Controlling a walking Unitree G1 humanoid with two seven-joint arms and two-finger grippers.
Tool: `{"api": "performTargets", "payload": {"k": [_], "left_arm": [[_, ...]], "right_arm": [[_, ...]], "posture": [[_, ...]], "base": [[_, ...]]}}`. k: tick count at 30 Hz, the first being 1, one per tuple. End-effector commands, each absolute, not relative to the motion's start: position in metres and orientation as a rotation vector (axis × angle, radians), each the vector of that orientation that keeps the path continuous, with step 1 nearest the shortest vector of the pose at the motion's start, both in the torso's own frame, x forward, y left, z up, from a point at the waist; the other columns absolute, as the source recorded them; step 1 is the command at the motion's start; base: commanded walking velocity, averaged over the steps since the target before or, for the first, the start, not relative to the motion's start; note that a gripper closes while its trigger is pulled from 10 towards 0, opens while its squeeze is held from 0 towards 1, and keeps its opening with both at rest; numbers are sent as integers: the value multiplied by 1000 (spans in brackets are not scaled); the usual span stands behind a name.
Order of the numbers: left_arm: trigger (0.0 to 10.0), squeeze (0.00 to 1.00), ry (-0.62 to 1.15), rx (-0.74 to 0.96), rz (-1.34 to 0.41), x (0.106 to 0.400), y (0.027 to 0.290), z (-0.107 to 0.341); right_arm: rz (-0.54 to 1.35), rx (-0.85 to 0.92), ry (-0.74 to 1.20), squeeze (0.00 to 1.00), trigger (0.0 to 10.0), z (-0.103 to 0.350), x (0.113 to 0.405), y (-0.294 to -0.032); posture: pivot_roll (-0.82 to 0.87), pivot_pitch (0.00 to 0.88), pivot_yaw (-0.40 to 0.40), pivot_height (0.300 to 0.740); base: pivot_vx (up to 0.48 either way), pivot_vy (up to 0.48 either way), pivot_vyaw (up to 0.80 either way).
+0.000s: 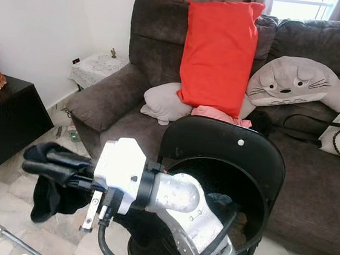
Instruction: Hang hanger
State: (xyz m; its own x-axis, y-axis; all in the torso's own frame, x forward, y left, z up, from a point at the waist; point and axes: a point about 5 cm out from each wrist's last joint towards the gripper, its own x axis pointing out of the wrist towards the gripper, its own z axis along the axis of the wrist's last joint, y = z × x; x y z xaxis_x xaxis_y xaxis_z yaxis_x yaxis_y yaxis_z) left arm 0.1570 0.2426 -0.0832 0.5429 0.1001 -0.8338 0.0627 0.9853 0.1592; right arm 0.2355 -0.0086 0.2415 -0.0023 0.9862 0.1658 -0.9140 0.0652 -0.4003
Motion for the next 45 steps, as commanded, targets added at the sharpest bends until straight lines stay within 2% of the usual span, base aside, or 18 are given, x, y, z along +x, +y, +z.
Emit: {"api": "performTargets", "payload": {"k": [1,3,8,15,19,24,26,29,34,36,37,39,40,45], "left_arm": [[10000,0,1024,180,33,151,246,-85],[10000,0,1025,182,33,151,245,-85],[10000,0,1026,181,36,151,245,-85],[10000,0,1028,177,39,150,245,-86],[10000,0,1029,178,40,150,246,-86],[10000,0,1031,176,42,149,246,-86],[10000,0,1032,176,42,149,246,-86],[10000,0,1034,180,41,149,246,-86],[10000,0,1035,177,45,148,246,-86],[10000,0,1036,176,46,148,246,-87],[10000,0,1036,176,46,148,245,-87],[10000,0,1036,176,46,148,245,-87],[10000,0,1036,174,46,148,245,-87],[10000,0,1036,169,49,148,244,-87]], "right_arm": [[1496,-260,-459,0,0,239,238,-8],[1539,-326,-370,0,0,220,237,-5],[1646,-416,-293,0,0,201,225,-3],[1616,-526,-250,0,0,184,229,0],[1557,-519,-264,0,0,185,234,1],[1247,-566,-326,0,0,197,272,-4],[1189,-594,-322,0,0,198,281,-6],[1277,-602,-301,0,0,192,275,5],[1401,-733,-275,0,0,174,261,19],[1412,-763,-279,0,3765,169,259,26],[1430,-725,-259,0,10000,167,255,32],[1444,-717,-256,0,10000,167,252,35],[1435,-736,-256,1000,10000,166,253,36],[1432,-781,-265,1000,10000,166,254,37]], "posture": [[-19,38,129,740],[-12,38,127,740],[-12,39,126,740],[-13,38,125,740],[-12,38,125,740],[-20,39,125,740],[-20,39,125,740],[-13,38,122,740],[-14,39,122,740],[-13,40,121,740],[-11,39,120,740],[-9,41,119,740],[-11,41,118,740],[-15,41,117,740]], "base": [[0,0,0],[0,0,0],[0,0,0],[0,0,0],[0,0,0],[0,0,0],[0,0,0],[0,0,0],[0,0,0],[0,0,0],[0,0,0],[0,0,0],[0,0,0],[0,0,0]]}}
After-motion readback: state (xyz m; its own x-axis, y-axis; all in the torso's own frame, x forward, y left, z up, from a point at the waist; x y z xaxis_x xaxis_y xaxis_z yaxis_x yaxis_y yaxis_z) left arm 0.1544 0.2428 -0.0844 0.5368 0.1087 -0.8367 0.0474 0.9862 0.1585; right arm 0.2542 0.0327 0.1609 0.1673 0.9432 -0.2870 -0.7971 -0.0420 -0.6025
